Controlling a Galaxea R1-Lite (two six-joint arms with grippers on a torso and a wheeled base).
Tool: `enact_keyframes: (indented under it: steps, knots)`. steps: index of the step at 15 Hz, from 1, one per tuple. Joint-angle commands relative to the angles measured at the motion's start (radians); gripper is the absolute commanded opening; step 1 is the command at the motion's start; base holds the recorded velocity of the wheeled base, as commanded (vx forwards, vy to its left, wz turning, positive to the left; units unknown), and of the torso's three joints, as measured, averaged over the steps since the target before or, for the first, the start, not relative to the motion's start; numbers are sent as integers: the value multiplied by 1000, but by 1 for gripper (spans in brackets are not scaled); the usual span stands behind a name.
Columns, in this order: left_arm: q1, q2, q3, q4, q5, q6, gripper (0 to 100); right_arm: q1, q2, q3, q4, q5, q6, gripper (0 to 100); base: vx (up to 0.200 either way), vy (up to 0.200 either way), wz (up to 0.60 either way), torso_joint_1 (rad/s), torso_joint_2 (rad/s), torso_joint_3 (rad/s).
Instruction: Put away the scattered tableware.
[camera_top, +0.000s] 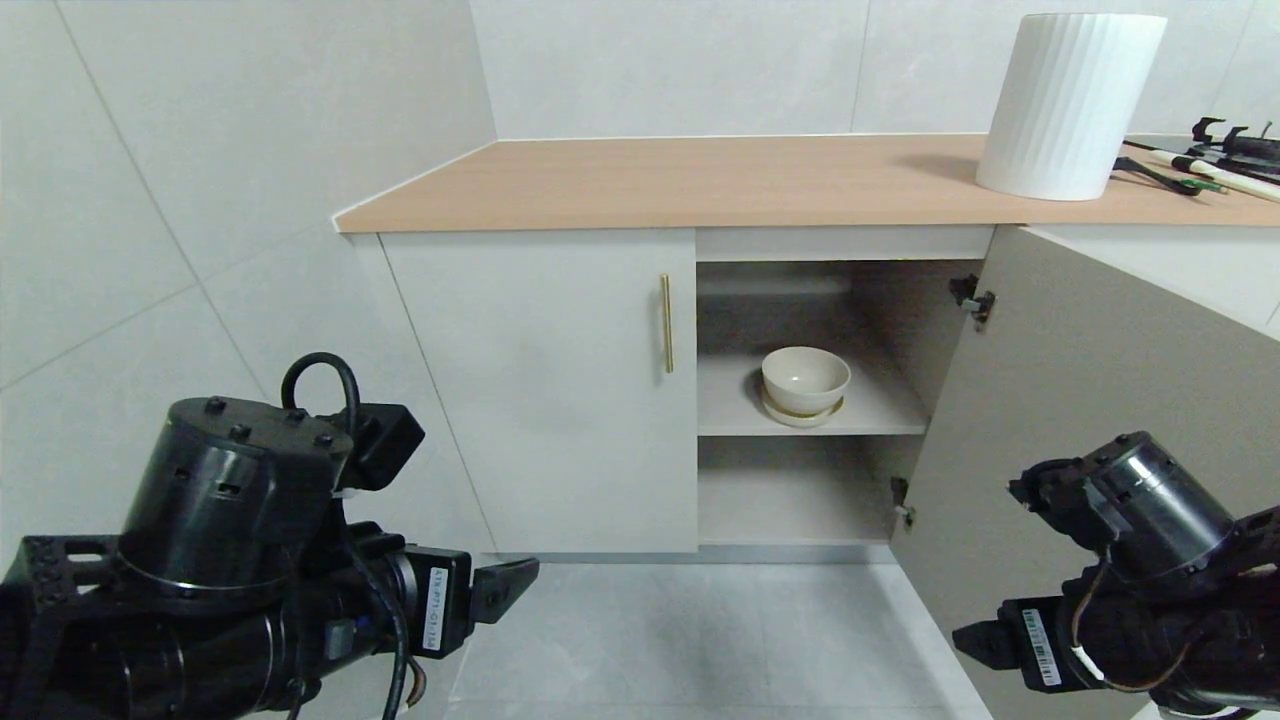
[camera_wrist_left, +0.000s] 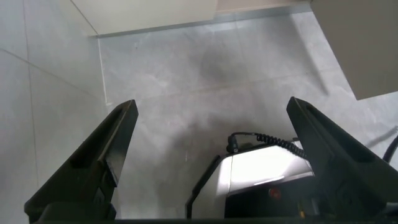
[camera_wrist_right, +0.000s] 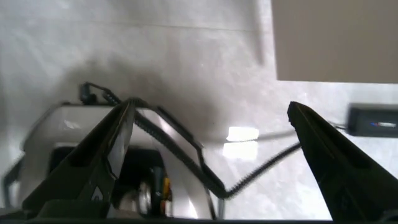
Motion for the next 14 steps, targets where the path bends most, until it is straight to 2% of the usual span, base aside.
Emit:
enact_keyframes:
  steps: [1, 7, 9, 14]
  knots:
    - [-3, 4, 0, 0, -1, -1, 100, -1, 2, 1, 9, -1, -1, 100, 0, -200, 0, 12, 2, 2]
    - [-3, 4, 0, 0, -1, -1, 100, -1, 9, -5, 61, -1, -1, 100, 0, -200, 0, 6, 2, 2]
    - [-3, 4, 4, 0, -1, -1, 100, -1, 13, -8, 78, -1, -1, 100, 0, 0, 0, 0, 0, 0]
    - [-3, 12, 6, -2, -3, -1, 100, -3, -53, -67, 276, -24, -8, 100, 0, 0, 0, 0, 0, 0]
